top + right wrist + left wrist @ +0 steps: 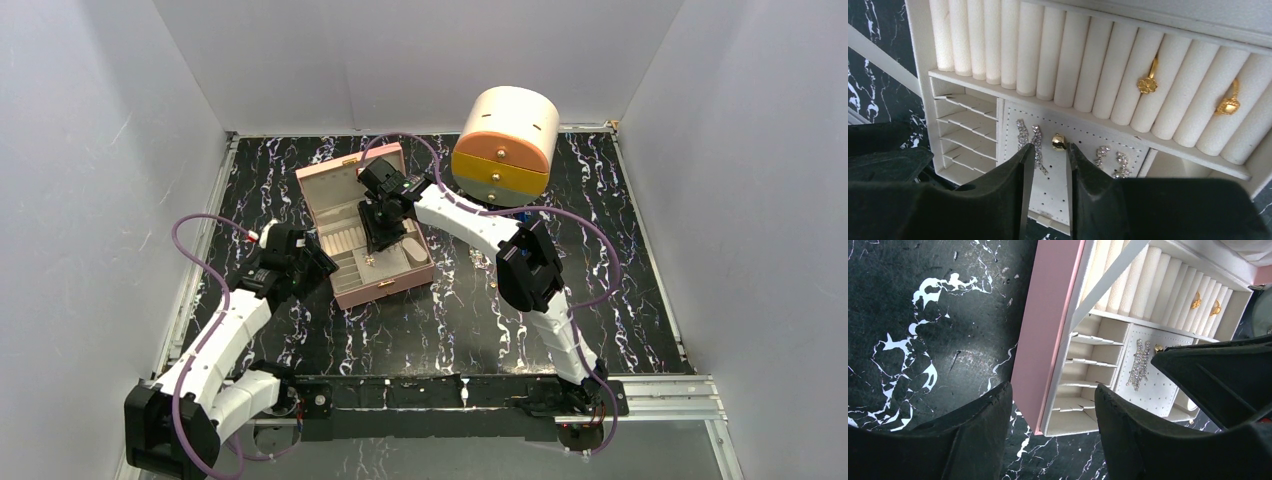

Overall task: Organize the mixed jewelry
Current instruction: Place the jewelry in the jewelry box.

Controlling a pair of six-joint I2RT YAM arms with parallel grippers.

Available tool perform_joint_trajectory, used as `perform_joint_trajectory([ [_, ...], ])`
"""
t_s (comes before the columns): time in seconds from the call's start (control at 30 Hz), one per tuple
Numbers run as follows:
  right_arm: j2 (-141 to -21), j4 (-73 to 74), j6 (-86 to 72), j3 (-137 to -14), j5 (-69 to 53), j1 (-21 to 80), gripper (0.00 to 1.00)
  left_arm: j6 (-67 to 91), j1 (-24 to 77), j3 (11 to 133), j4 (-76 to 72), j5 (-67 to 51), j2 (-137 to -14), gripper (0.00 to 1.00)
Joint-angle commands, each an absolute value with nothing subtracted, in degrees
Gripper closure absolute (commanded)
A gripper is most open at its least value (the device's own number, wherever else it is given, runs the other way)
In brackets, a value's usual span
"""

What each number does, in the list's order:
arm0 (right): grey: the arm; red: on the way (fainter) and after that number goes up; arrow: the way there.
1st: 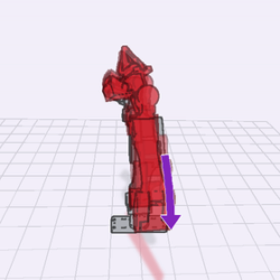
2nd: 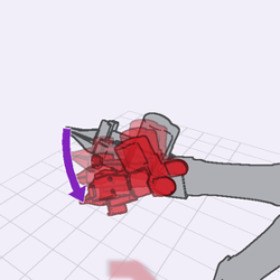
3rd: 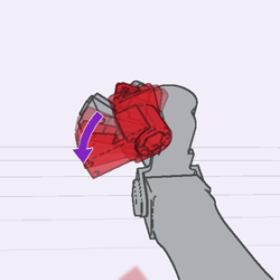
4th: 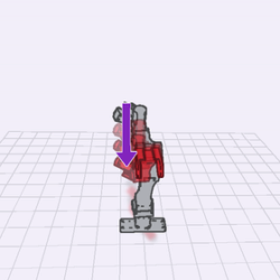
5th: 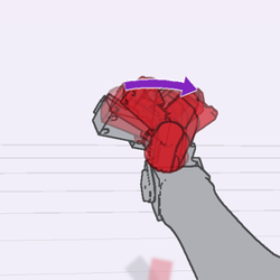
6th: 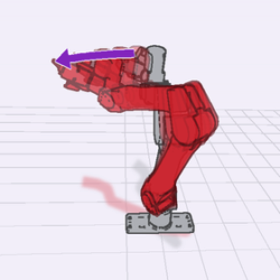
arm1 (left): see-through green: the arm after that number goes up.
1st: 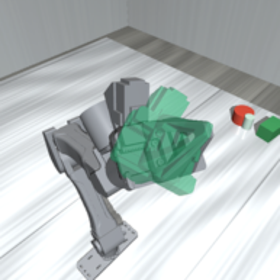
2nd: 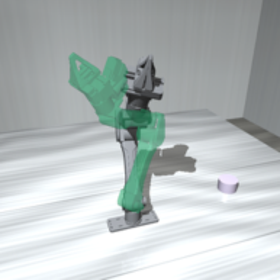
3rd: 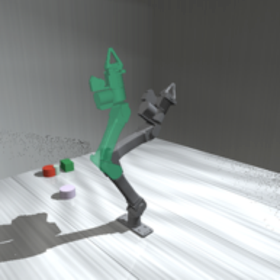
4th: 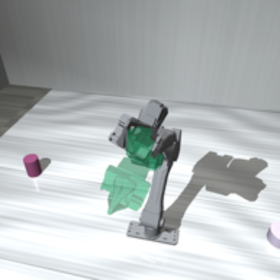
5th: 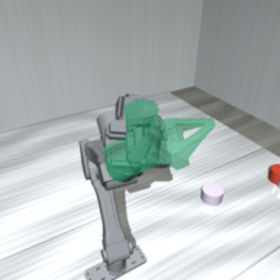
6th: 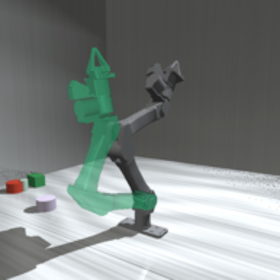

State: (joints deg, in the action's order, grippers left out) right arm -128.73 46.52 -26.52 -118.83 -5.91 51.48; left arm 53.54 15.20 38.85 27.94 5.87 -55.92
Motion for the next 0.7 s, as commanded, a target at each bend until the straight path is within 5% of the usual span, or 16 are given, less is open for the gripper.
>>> perform_joint_trajectory([
  [0.0, -128.14, 43.95, -26.94, -120.54, -8.49, 51.06, 0.61, 52.66, 15.1, 40.93, 28.84, 7.95, -56.15, 0.42],
  [0.67, -120.77, 39.46, -27.08, -116.05, -6.25, 49.77, 0.56, 51.52, 15.05, 44.78, 30.95, 9.14, -55.28, 0.41],
])
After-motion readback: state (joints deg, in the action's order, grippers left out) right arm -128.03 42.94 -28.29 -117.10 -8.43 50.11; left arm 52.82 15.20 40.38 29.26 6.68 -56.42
